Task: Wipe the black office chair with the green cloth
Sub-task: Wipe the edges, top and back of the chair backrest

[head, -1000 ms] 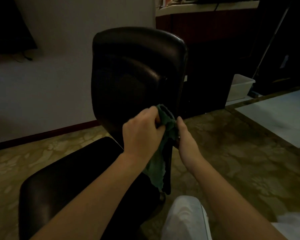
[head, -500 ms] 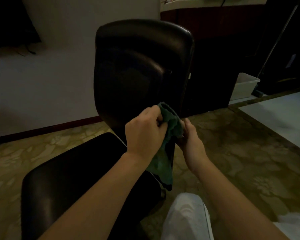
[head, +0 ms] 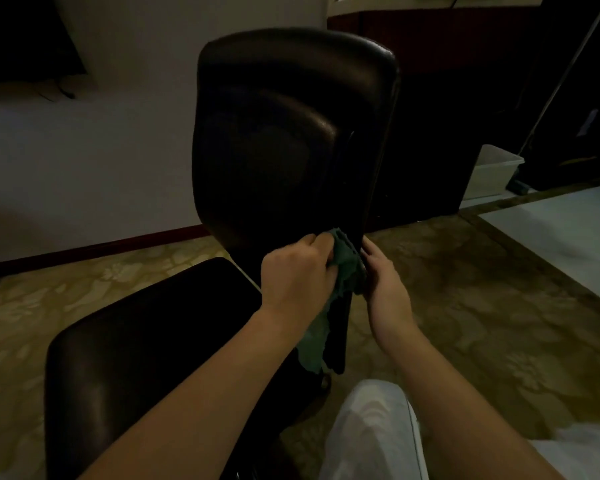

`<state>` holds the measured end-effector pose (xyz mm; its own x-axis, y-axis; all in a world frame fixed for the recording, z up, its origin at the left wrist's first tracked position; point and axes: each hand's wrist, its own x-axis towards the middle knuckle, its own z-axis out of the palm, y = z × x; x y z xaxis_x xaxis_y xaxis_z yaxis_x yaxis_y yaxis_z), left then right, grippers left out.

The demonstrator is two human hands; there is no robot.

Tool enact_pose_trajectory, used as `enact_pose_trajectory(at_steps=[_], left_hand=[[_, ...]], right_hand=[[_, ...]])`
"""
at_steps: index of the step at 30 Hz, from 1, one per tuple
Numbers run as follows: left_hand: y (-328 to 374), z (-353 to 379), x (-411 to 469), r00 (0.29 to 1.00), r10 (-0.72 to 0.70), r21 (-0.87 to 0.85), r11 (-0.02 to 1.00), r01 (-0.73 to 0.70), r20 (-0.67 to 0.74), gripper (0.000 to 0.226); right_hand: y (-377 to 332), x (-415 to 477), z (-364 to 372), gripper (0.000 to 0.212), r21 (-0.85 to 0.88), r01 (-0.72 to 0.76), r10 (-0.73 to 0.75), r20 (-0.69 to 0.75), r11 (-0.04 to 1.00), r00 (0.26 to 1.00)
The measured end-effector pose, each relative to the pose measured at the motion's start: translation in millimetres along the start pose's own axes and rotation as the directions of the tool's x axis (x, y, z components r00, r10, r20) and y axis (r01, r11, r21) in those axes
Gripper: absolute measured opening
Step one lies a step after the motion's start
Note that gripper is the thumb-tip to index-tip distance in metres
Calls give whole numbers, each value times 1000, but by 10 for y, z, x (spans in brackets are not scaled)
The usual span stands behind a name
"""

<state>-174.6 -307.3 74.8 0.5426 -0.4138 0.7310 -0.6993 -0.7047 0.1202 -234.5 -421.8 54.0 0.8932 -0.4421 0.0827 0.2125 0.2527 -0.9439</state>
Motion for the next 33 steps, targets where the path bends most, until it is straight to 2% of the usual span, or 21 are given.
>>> enact_pose_trajectory(at_steps=[2,3,4,5,6,7,8,9,10,12,14,18,22,24,27,29,33], left_hand=[[54,-70,95,996,-92,-56,994,92,7,23],[72,-96,129,991,-130,-78,988,131,25,21],[83,-119,154,986,-158,-92,983,161,46,20],[88,-138,173,982,-175,-100,978,181,65,20],[88,-150,193,978,-190,-108,974,199,88,20],[90,-165,215,971,-209,-119,968,223,117,20],[92,-180,234,961,-233,-134,958,253,148,19],[95,-197,249,949,-262,-156,945,289,175,19],[99,-216,261,937,-289,-189,927,325,194,19],[95,-252,277,922,-319,-271,888,372,221,18],[76,-301,306,912,-321,-317,863,392,254,18],[28,-411,407,902,-281,-415,815,404,326,17],[-26,-497,480,910,-146,-467,820,331,388,16],[-88,-521,538,951,-93,-508,828,238,294,11],[-236,-534,743,997,-68,-495,866,73,28,11],[-336,-532,919,999,-34,-483,876,16,-29,25],[-462,-456,1155,987,124,-398,914,-75,99,58]], right_hand=[[-35,-39,29,40,10,12,-11,-26,1000,1000],[-35,-77,40,41,-38,46,-48,-59,998,997],[-29,-133,41,41,-162,130,-149,-110,978,983],[-31,-192,41,37,-353,259,-329,-155,899,932],[-14,-237,31,31,-547,378,-528,-144,747,837],[37,-272,29,24,-662,468,-668,-66,585,742],[83,-303,58,17,-713,521,-718,35,470,695],[124,-321,103,15,-732,532,-697,110,425,709],[170,-326,147,19,-743,508,-632,149,436,761],[268,-302,188,36,-768,409,-495,139,493,858],[341,-269,205,54,-787,351,-460,96,508,883],[323,-234,373,68,-821,288,-492,9,494,871],[276,-149,518,62,-828,236,-521,-77,509,850],[287,-127,550,54,-829,224,-539,-108,513,835],[312,-131,527,47,-819,235,-559,-123,524,820],[316,-129,477,47,-798,239,-542,-127,553,831],[237,-113,443,56,-785,240,-527,-127,571,840]])
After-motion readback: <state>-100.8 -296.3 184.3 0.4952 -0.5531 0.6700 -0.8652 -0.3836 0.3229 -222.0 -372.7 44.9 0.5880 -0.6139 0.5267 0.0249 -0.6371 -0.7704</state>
